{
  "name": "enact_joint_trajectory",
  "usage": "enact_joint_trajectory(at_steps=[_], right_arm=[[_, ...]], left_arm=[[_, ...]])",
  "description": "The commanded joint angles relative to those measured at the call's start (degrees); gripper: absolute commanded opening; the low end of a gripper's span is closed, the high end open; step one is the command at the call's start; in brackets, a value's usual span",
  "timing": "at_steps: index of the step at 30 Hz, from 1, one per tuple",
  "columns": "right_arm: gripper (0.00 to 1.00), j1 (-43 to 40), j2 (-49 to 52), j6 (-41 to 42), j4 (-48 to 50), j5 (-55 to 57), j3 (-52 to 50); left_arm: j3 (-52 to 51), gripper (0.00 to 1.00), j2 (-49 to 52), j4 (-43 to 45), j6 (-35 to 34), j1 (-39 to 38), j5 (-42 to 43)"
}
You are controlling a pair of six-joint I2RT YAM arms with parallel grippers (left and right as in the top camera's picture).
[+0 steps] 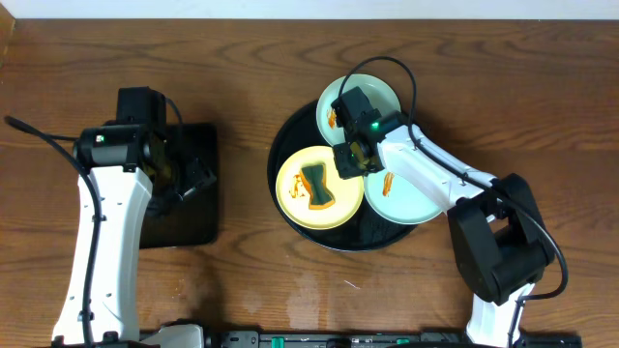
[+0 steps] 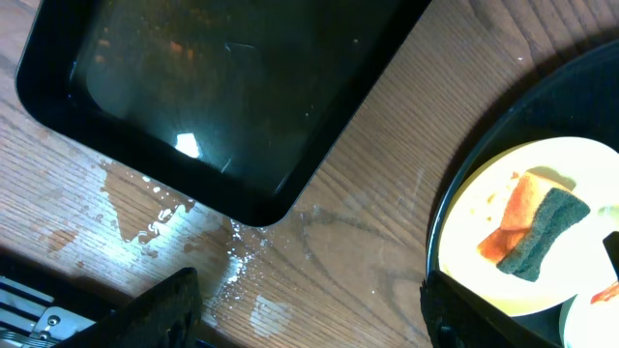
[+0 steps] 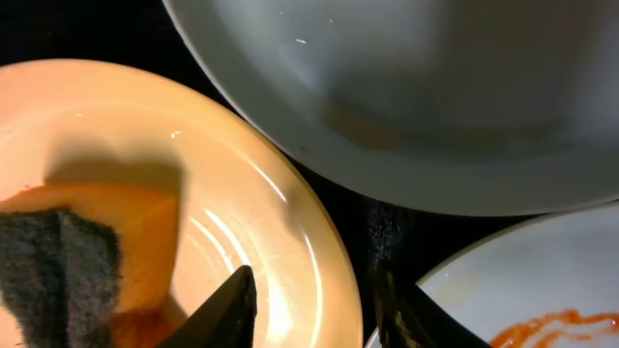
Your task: Clean dirty plates on tray and stack at the side
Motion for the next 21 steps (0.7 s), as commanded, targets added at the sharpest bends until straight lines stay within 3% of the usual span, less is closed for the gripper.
enact_joint_trajectory(at_steps=[1, 15, 17, 19, 21], right_arm=[[0.39, 0.33, 0.96, -0.37, 0.28, 1.22, -0.63], [0.38, 0.59, 0.96, -0.37, 3.13, 1.18, -4.07], [0.33, 0.59, 0.96, -0.35, 3.3, 1.18, -4.07], [0.17, 0.61, 0.96, -0.33, 3.76, 1.07, -4.07], [0.07, 0.61, 0.96, -0.31, 4.2, 0.68, -4.07]], left_arm=[[0.15, 0.74, 0.02, -0.17, 0.55, 0.24, -0.04], [-1.2, 0.74, 0.02, 0.09, 0.57, 0.07, 1.6], [-1.86, 0.73, 0.02, 1.27, 2.93, -0.44, 4.76], [-2.43, 0.73, 0.13, 2.8, 7.37, -1.6, 8.85], [-2.64, 0.73, 0.46, 3.56, 8.04, -3.32, 10.05]])
